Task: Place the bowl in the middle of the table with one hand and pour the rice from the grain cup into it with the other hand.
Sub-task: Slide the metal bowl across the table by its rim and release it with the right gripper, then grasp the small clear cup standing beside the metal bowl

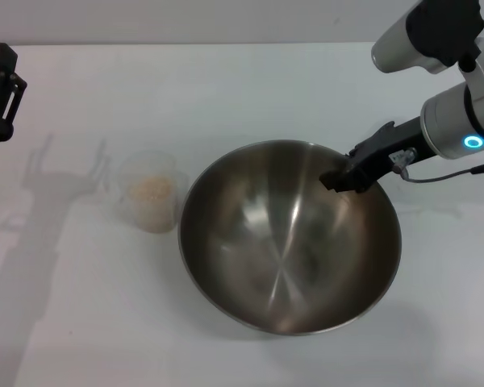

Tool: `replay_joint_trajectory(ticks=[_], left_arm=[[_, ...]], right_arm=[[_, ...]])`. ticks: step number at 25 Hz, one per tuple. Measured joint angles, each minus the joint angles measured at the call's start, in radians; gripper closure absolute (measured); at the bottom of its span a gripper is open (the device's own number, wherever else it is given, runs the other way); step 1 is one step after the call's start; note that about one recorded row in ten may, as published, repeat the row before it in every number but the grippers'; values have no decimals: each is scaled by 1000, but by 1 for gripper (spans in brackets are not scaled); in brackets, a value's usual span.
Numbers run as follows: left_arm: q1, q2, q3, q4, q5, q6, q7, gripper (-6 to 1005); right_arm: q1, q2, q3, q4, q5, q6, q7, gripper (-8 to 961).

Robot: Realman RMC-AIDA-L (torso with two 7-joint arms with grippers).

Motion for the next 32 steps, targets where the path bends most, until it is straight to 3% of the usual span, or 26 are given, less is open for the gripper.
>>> replay_joint_trajectory(ticks=[8, 13, 19, 25, 29, 32], left_arm=[[8, 1, 0, 0, 0, 17, 0, 185], [24, 2, -7, -1, -2, 38, 0, 186], [25, 2, -8, 6, -7, 42, 0, 187], [34, 2, -9, 8, -8, 37, 0, 189], [34, 2, -9, 8, -8, 34, 0, 190], [34, 2, -9, 9, -8, 34, 0, 191]], right_arm=[[7, 1, -41, -37, -50, -30, 26, 567], [-10, 3, -56, -154, -48, -85, 26, 560], [-24, 4, -130, -219, -106, -274, 14, 560], [-121, 8, -292, -219, -390, -689, 59, 561], [-218, 10, -379, -162, -534, -1078, 139, 561], [-279, 12, -398, -61, -556, -1411, 209, 561]])
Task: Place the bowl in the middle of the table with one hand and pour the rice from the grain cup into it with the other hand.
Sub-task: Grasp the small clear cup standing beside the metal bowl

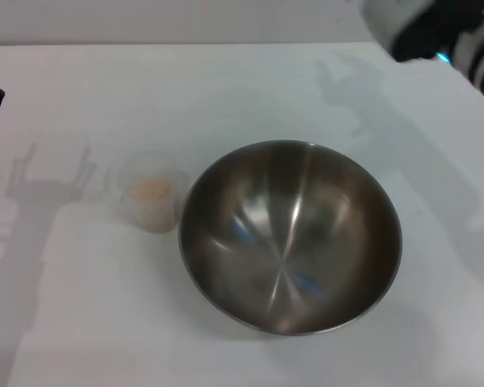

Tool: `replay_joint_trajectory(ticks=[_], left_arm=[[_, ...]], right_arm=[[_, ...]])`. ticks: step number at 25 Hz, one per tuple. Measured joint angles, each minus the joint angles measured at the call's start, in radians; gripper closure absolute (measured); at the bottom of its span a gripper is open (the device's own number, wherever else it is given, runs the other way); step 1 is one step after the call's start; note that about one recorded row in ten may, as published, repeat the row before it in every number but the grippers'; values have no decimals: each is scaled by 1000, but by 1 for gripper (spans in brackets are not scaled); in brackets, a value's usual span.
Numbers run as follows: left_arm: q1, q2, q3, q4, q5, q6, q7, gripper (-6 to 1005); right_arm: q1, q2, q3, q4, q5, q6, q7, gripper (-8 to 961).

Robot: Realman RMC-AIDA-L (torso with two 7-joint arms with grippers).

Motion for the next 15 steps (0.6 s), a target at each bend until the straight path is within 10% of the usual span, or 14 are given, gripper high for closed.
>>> replay_joint_trajectory(ticks=[8, 15], left_arm=[[7, 0, 7, -1, 2, -1, 0, 193], [34, 0, 90, 5, 8, -11, 0, 195]], right_arm=[[-2, -2, -37, 601, 171, -971, 235, 560], [89, -6, -89, 1022, 322, -1299, 495, 560]])
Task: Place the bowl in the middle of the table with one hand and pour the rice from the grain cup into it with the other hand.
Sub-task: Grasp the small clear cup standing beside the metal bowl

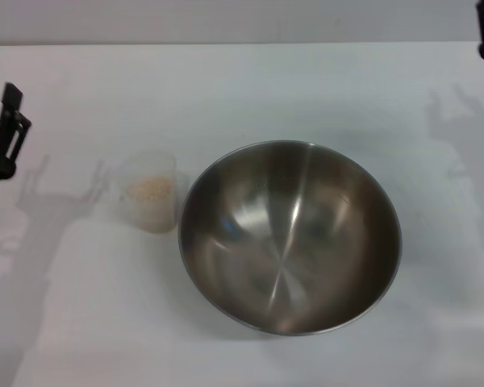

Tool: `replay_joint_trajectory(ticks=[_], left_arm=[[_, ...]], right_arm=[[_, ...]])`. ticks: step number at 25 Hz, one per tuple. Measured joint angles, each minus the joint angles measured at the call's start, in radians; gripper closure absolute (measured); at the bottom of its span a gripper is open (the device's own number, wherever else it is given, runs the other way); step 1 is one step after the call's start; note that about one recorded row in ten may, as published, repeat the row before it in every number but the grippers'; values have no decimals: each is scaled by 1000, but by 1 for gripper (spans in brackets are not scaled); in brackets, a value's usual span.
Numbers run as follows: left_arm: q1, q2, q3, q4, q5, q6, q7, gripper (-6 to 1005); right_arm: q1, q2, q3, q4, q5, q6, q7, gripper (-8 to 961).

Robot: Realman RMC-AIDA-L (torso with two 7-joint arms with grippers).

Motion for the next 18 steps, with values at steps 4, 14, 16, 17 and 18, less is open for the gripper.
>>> replay_joint_trajectory(ticks=[4, 14, 16, 17, 18], left_arm=[[21, -1, 76, 16, 1, -7, 10, 196], [49, -2, 188, 23, 0, -141, 11, 198], [49, -3, 201, 22, 0, -166, 11, 199], [48, -3, 207, 22, 0, -177, 11, 199], [46, -3, 213, 21, 0, -190, 11, 199]], right_arm=[[4, -4, 52, 59, 1, -7, 87, 560], [27, -6, 66, 101, 1, -2, 79, 561], [35, -6, 70, 111, 1, -3, 79, 561], [36, -6, 70, 113, 1, -3, 79, 561], [37, -6, 71, 115, 1, -5, 79, 561]])
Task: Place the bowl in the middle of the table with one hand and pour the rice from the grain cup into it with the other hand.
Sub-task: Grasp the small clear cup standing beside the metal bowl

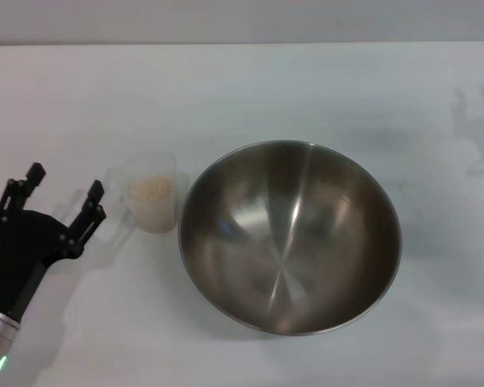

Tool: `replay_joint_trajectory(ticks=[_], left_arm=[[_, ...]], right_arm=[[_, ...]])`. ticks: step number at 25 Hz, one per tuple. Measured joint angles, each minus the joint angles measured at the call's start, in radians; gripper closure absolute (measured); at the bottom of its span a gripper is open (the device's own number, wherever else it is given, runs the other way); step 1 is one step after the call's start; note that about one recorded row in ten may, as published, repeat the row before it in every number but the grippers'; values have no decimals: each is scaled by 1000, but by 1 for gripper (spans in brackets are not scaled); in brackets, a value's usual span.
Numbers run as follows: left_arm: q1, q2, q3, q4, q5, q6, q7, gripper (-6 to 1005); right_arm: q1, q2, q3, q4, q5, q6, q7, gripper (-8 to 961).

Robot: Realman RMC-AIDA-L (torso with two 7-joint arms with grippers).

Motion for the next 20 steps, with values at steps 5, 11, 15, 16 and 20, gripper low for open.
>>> replay_joint_trajectory(ticks=[5, 11, 15, 16, 20], left_arm=[[-15, 0, 13, -2, 0, -68, 0, 200], [-32, 0, 9, 4, -4, -129, 0, 202], [-41, 0, 8, 10, -6, -147, 0, 203], [-44, 1, 7, 11, -7, -151, 0, 203], [-57, 2, -5, 12, -7, -168, 0, 204]], right_arm=[[0, 0, 2, 5, 0, -5, -1, 561], [-7, 0, 3, 5, 0, -13, -3, 561], [-10, 0, 3, 6, 0, -17, -9, 561], [-10, 0, 2, 6, 0, -18, -9, 561], [-13, 0, 2, 6, 0, -19, -10, 562]])
